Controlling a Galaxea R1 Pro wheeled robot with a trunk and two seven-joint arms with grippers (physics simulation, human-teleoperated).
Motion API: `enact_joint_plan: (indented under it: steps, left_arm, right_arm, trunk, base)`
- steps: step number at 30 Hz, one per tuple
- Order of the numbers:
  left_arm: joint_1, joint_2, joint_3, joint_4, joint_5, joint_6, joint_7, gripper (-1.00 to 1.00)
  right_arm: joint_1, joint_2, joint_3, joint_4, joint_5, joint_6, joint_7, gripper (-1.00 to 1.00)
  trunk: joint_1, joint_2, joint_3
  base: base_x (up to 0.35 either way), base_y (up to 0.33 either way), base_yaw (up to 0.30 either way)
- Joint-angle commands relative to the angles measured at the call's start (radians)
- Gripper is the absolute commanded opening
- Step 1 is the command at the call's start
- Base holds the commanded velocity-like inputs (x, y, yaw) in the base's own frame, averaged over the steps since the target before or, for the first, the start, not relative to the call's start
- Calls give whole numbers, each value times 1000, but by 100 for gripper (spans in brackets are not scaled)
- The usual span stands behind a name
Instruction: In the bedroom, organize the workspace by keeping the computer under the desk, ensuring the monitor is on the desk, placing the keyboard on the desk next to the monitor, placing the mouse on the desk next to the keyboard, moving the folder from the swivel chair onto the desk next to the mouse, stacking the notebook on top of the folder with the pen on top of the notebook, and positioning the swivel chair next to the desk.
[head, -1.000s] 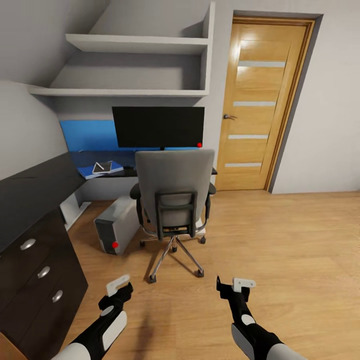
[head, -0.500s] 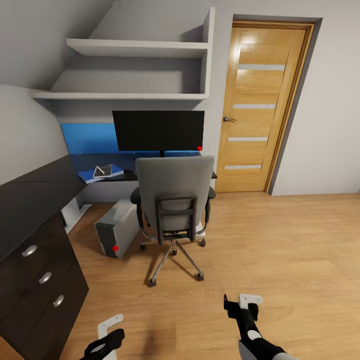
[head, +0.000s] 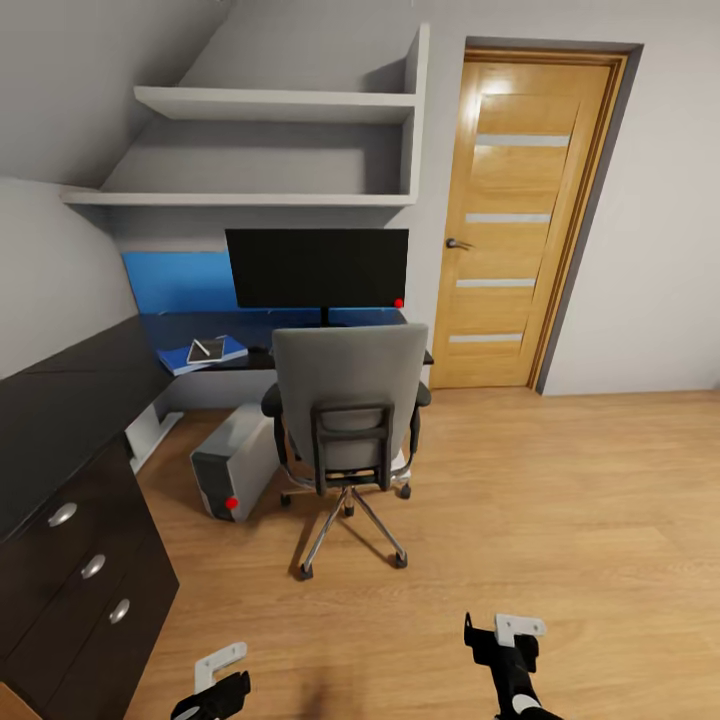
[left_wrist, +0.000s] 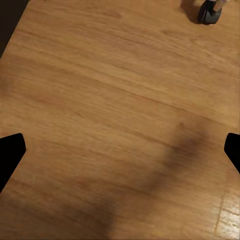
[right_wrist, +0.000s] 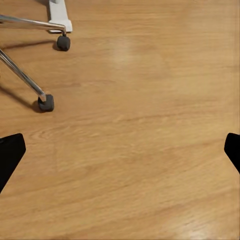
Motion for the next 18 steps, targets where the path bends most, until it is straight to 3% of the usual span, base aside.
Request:
enact_joint_plan:
  steps: [1, 4, 14, 18]
  left_arm:
    - [0, 0, -8, 0, 5, -2, 5, 100]
    - [0, 2, -8, 0, 5, -1, 7, 100]
    - [0, 1, -8, 0, 7, 9, 11, 100]
    - [0, 2, -8, 0, 7, 9, 13, 100]
  right_arm:
    - [0, 0, 8, 1, -5, 0, -5, 100]
    - [12, -2, 8, 8, -5, 6, -5, 100]
    - [201, -1, 8, 16, -4, 9, -5, 100]
    - [230, -1, 8, 16, -4, 9, -5, 100]
  trunk:
    - [-4, 7, 2]
    - [-16, 28, 12]
    - [-54, 98, 43]
    - [-69, 126, 56]
  base:
    - [0, 0, 0]
    - [0, 0, 0]
    - [0, 0, 0]
    - [0, 0, 0]
